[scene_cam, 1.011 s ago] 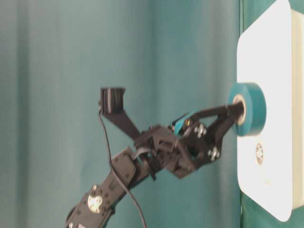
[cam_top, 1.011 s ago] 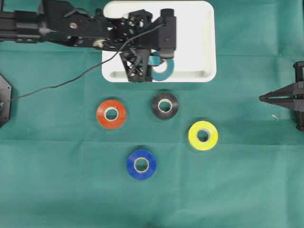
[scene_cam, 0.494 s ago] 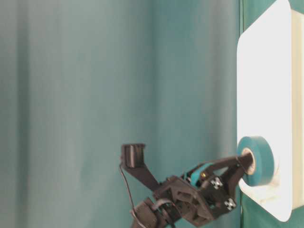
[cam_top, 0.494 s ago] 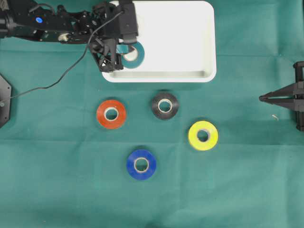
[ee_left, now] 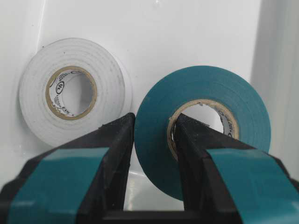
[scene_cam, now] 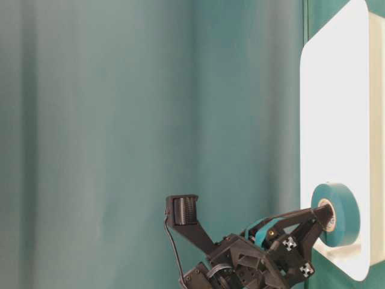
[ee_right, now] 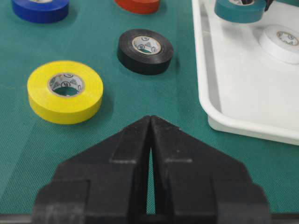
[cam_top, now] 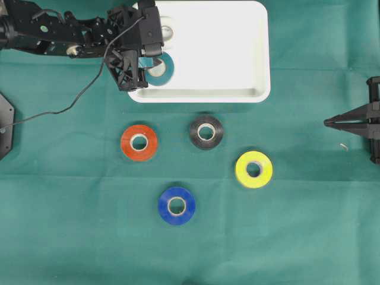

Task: Put the tape into the white case with the left arm.
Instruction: 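Open the left gripper to release the teal roll in the tray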

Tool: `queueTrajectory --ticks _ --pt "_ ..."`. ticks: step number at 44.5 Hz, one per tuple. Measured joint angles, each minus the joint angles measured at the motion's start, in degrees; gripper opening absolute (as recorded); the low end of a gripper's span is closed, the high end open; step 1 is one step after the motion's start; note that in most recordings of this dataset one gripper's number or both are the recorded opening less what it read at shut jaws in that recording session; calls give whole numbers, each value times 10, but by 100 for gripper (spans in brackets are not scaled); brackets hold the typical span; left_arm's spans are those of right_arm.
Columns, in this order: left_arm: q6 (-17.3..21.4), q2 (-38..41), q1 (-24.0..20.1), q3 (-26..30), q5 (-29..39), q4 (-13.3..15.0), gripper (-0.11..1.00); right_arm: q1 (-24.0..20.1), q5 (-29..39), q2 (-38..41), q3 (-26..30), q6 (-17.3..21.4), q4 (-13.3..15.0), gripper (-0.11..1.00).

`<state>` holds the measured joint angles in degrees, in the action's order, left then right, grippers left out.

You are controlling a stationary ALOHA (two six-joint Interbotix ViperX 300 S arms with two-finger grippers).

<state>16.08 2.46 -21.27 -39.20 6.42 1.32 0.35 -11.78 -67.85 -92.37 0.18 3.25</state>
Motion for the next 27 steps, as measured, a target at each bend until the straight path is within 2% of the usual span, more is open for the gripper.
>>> queueTrajectory --ticks 19,21,27 --pt "-3 0 -1 -2 0 -1 26 0 0 1 0 -1 0 -9" --pt "-4 0 -1 -4 -2 -1 37 0 0 0 0 0 0 -9" --pt "-4 -11 0 -10 -2 -1 80 0 0 1 0 -1 0 -9"
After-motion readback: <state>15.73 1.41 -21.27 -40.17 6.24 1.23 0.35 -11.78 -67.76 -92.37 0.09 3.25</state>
